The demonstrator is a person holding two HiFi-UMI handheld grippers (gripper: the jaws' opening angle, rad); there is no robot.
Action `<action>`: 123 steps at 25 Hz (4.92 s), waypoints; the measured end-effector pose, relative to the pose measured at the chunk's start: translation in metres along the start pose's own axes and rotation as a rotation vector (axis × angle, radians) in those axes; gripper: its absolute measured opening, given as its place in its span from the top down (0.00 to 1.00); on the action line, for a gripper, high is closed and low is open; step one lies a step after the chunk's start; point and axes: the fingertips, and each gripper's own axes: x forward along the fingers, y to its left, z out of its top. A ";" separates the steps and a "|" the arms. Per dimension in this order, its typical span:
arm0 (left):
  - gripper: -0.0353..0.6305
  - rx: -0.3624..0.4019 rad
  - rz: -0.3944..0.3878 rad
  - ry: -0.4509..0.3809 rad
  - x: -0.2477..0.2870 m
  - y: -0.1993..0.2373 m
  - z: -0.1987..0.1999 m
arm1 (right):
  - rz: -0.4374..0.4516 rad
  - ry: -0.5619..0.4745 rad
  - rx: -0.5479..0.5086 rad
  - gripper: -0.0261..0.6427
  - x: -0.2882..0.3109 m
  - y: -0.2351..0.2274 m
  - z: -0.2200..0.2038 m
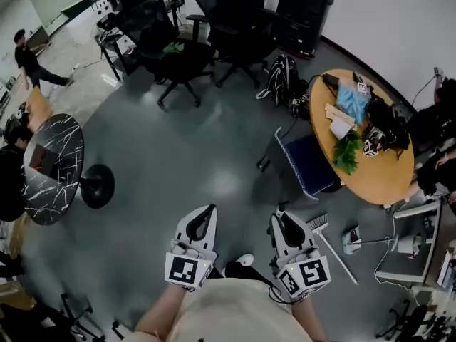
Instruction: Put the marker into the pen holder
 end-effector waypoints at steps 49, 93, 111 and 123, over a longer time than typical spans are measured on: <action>0.93 -0.065 1.311 -0.037 -0.279 0.519 0.038 | 1.223 0.240 -0.190 0.85 0.498 0.499 0.002; 0.93 -0.125 1.367 -0.135 -0.465 0.896 0.035 | 1.278 0.295 -0.289 0.85 0.714 0.866 -0.032; 0.93 -0.163 1.492 -0.091 -0.464 1.014 -0.002 | 1.389 0.186 -0.319 0.85 0.838 0.965 -0.084; 0.93 -0.254 1.413 -0.172 -0.486 1.062 -0.023 | 1.279 0.124 -0.394 0.85 0.872 0.994 -0.177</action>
